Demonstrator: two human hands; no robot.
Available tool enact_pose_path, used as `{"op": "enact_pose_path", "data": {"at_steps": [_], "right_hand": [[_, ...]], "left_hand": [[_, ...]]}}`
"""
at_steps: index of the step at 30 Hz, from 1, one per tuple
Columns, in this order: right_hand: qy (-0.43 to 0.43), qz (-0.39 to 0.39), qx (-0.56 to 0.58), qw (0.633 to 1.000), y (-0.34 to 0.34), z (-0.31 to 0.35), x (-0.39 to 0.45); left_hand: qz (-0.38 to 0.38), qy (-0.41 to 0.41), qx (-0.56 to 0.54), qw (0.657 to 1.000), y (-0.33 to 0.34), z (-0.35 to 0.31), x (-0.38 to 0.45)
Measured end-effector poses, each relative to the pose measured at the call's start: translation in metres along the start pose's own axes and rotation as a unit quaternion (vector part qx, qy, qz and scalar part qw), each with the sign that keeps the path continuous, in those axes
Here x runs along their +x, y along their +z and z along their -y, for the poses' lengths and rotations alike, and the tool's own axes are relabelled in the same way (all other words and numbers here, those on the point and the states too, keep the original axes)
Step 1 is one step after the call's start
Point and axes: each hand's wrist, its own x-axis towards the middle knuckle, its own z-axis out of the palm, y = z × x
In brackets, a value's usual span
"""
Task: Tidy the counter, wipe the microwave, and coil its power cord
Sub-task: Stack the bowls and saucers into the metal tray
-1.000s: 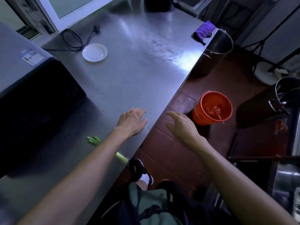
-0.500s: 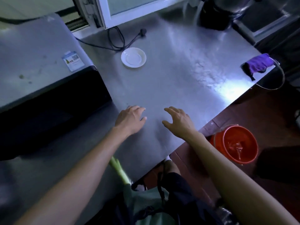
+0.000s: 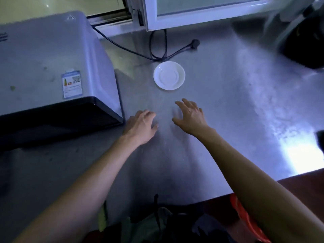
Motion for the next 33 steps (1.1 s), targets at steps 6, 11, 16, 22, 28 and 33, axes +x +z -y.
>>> {"op": "enact_pose_path", "data": {"at_steps": [6,11,16,22,28,33], "right_hand": [[-0.045,0.037,-0.054,0.997,-0.010,-0.012,0.067],[-0.065,0.032,-0.080,0.994,-0.016,-0.012,0.115],[-0.078,0.030,-0.106,0.991,-0.019,-0.006,0.156],[-0.067,0.048,-0.122,0.989,-0.017,0.006,0.189],[-0.057,0.083,-0.122,0.987,-0.010,0.010,0.206],[-0.064,0.062,-0.139,0.986,-0.009,0.016,0.203]], "left_hand": [[-0.002,-0.041,-0.015,0.999,-0.007,-0.009,0.032],[-0.016,-0.070,-0.035,0.997,-0.008,-0.007,0.056],[-0.008,-0.096,-0.039,0.995,-0.006,-0.005,0.073],[-0.013,-0.100,-0.050,0.994,-0.007,0.001,0.085],[-0.020,-0.107,-0.066,0.992,-0.006,0.004,0.093],[-0.020,-0.113,-0.076,0.990,-0.006,0.005,0.086]]}}
